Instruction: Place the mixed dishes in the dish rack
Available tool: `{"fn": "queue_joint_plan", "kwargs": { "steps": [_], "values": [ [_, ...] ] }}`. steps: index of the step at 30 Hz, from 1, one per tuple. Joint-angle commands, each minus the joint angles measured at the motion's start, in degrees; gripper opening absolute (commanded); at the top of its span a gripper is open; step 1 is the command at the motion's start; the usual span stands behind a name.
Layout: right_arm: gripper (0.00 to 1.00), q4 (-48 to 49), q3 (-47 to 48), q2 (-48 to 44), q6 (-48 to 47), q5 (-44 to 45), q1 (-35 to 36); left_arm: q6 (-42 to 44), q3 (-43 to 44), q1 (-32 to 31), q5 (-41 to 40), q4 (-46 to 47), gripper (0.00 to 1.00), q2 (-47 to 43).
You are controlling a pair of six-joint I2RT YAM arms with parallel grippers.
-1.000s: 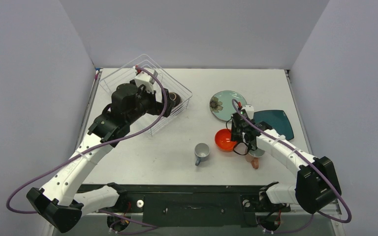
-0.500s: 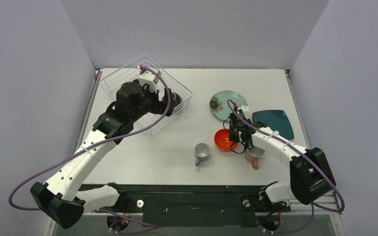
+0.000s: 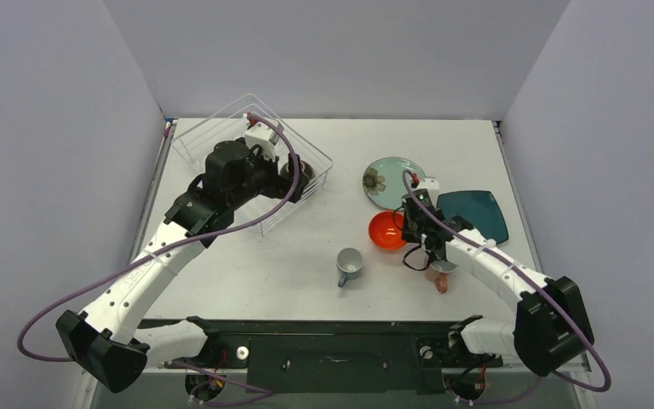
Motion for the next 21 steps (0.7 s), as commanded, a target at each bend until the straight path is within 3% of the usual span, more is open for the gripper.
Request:
{"fn": "queue_joint_plan", "kwargs": {
  "steps": [1,6,10,12,21],
  "values": [
    [0.0,1.78,0.45,-8.19,0.6,2.71,-0.53,-1.01,0.64,-0.14,5.42,2.7,0.96,1.58],
    [0.0,5.92,-0.37,-17.09,2.05,-1.61,-0.52,-5.53,1.34,1.08,19.85,4.79,0.96,5.28],
    [0.0,12.12,-2.49,-22.18,5.77,-10.32,-0.45,-15.69,-0.27,3.76,37.46,14.13,0.96,10.0],
    [0.0,16.89,-3.41,-23.62,7.98,-14.69,-0.38,-19.69,-1.14,4.3,42.28,17.79,0.96,11.94],
    [0.0,30.35,-6.65,-24.45,16.03,-23.35,0.52,-33.73,-5.0,4.31,52.19,32.75,0.96,17.08]
  ]
}}
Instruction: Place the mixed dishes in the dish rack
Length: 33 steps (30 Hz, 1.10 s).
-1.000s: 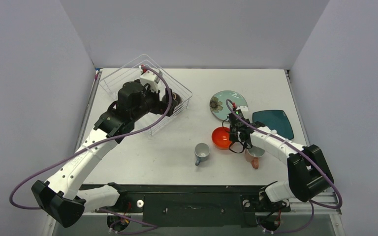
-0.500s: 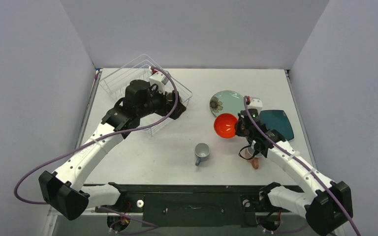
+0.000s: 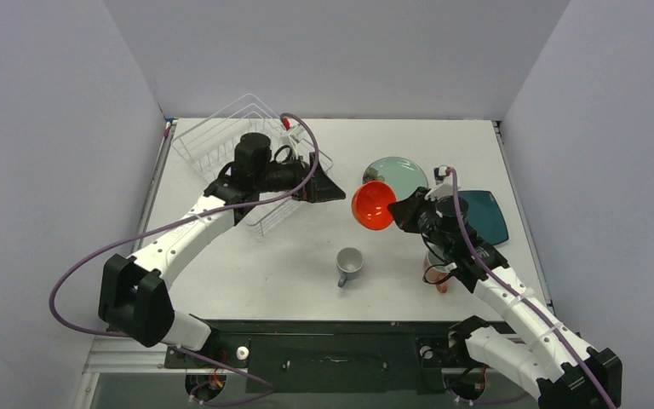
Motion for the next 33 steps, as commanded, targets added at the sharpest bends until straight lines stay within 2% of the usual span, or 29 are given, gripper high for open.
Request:
{"fn": "queue_joint_plan", "kwargs": {
  "steps": [1,12,20,33],
  "values": [
    [0.0,12.08,0.02,-0.12,5.19,-4.82,0.96,-9.52,-1.45,0.02,8.42,14.09,0.96,1.19],
    [0.0,14.99,1.18,1.4,6.57,-4.0,3.07,-11.85,-1.33,-1.36,10.23,15.1,0.96,3.85],
    [0.0,12.26,2.27,1.51,4.59,-0.35,3.6,-11.74,-1.29,-2.09,10.78,15.52,0.99,3.61],
    [0.0,11.67,2.92,2.82,3.34,1.45,4.58,-10.67,-1.06,-2.38,10.74,14.71,0.64,3.5]
  ]
}}
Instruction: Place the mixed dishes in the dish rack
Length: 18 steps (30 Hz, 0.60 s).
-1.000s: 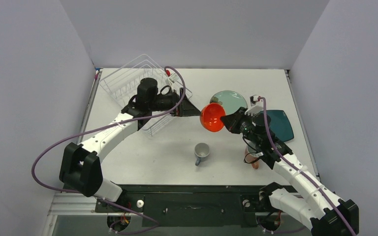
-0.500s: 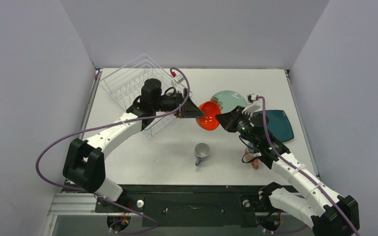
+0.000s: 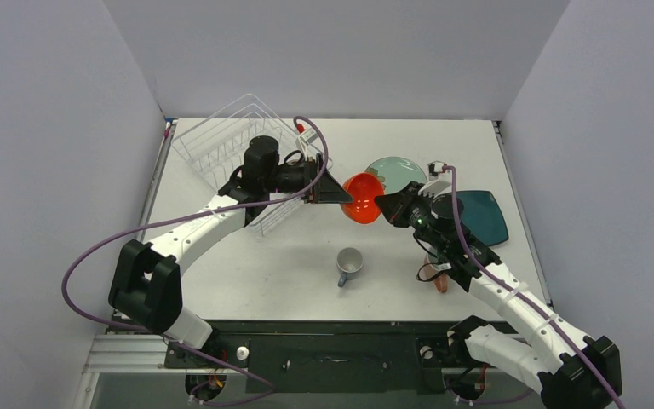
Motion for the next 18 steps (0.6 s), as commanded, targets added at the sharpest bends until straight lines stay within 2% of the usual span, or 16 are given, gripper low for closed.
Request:
{"fn": "queue_joint_plan", "kwargs": {
  "steps": [1,8,12,14,15,18],
  "values": [
    [0.0,3.45,2.43,0.39,-0.53,1.38,0.83,1.15,0.77,-0.54,1.75,2.31,0.63,-0.6],
    [0.0,3.59,2.15,0.16,-0.46,1.38,1.07,2.61,1.14,-0.54,0.86,0.5,0.57,-0.86],
    [0.0,3.33,2.42,0.45,-0.37,1.53,1.44,5.14,1.82,-0.54,-0.4,-1.94,0.44,-1.69],
    [0.0,2.79,2.71,0.69,-0.48,1.98,1.69,6.57,2.05,-0.54,-0.94,-2.88,0.34,-2.19],
    [0.0,2.66,2.85,0.73,-0.45,2.32,1.91,7.23,2.11,-0.54,-1.05,-3.44,0.25,-2.43],
    [0.03,2.67,2.89,1.13,-0.38,2.53,2.05,8.09,2.33,-0.54,-1.35,-4.02,0.13,-2.79]
  ]
}}
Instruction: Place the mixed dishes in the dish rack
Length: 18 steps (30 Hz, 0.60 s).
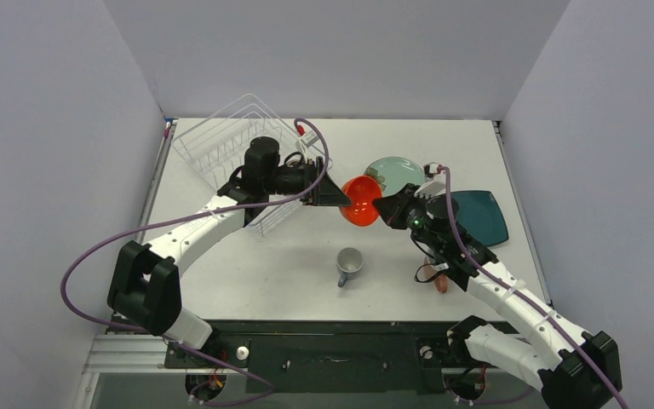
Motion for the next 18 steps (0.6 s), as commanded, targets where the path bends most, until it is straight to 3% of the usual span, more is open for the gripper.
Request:
{"fn": "queue_joint_plan", "kwargs": {
  "steps": [1,4,12,15,18],
  "values": [
    [0.04,3.56,2.94,0.36,0.12,1.14,0.82,4.16,2.3,-0.54,-0.45,-0.99,0.09,-2.43],
    [0.13,3.42,3.06,0.47,0.08,1.08,0.96,3.98,2.18,-0.48,-0.31,-0.76,0.0,-2.54],
    [0.43,2.64,3.6,0.12,-0.43,1.52,0.9,4.91,1.94,-0.54,-1.17,-0.64,0.0,-3.75],
    [0.59,0.21,4.28,-1.5,-1.59,3.56,1.06,8.07,3.34,-0.48,-4.05,-5.17,0.0,-4.8],
    [0.66,-2.6,5.38,-3.66,-3.5,7.58,1.03,14.08,5.1,-0.47,-10.8,-12.66,0.0,-5.88]
  ]
}}
